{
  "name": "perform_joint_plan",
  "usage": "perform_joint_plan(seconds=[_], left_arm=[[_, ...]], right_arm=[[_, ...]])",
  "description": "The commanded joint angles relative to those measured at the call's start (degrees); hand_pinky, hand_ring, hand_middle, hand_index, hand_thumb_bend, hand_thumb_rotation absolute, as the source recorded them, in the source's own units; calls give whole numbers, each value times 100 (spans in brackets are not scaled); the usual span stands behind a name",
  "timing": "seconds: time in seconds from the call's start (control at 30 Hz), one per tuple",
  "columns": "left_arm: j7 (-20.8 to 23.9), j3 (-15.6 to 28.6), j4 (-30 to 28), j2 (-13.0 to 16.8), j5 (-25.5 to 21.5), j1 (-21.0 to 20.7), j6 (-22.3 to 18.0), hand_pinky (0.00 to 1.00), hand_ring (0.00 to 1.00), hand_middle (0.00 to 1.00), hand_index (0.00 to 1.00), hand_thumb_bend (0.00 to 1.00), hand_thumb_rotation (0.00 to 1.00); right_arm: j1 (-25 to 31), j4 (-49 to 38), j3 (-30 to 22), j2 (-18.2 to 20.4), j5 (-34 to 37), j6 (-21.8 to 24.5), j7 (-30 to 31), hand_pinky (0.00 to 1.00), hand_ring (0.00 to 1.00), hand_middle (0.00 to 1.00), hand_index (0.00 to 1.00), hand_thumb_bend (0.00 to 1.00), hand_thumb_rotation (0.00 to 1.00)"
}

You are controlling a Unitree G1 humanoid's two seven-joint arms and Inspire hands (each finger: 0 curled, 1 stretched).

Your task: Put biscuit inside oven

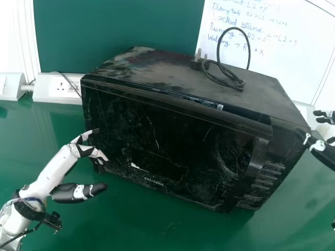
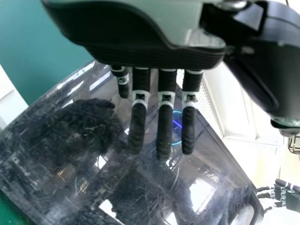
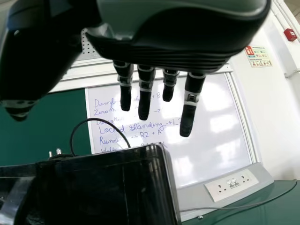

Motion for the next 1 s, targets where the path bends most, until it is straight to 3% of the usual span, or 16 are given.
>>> perform_joint_plan(seconds=[0.0,0.27,0.4,0.53,0.7,0.83,0.97], left_arm=[[35,-77,96,92,-54,39,-56,28,33,39,48,52,5],[200,19,249,71,-19,-19,-118,28,33,39,48,52,5],[297,94,376,67,-240,-114,-66,26,31,37,48,51,5],[160,150,277,-80,-1058,-49,668,26,32,39,48,51,5],[-42,337,39,-264,-2294,76,1946,29,36,41,48,51,6],[-250,644,504,-364,-2916,-75,2214,31,37,42,48,51,7],[-551,870,1163,-388,-3201,-321,2016,33,38,42,48,51,7]], right_arm=[[46,40,-109,-55,46,-32,-77,64,78,85,88,99,65],[121,23,-141,-77,57,-77,-103,69,80,85,88,98,64],[163,-47,-39,-67,-96,-36,-198,70,80,84,86,100,65],[54,-175,107,-145,-103,507,-112,73,83,86,87,97,56],[69,-106,102,-267,9,677,-81,72,83,87,88,100,58],[150,-17,24,-342,98,417,-68,72,81,85,87,96,58],[66,-15,45,-343,231,561,-61,71,81,85,86,92,53]])
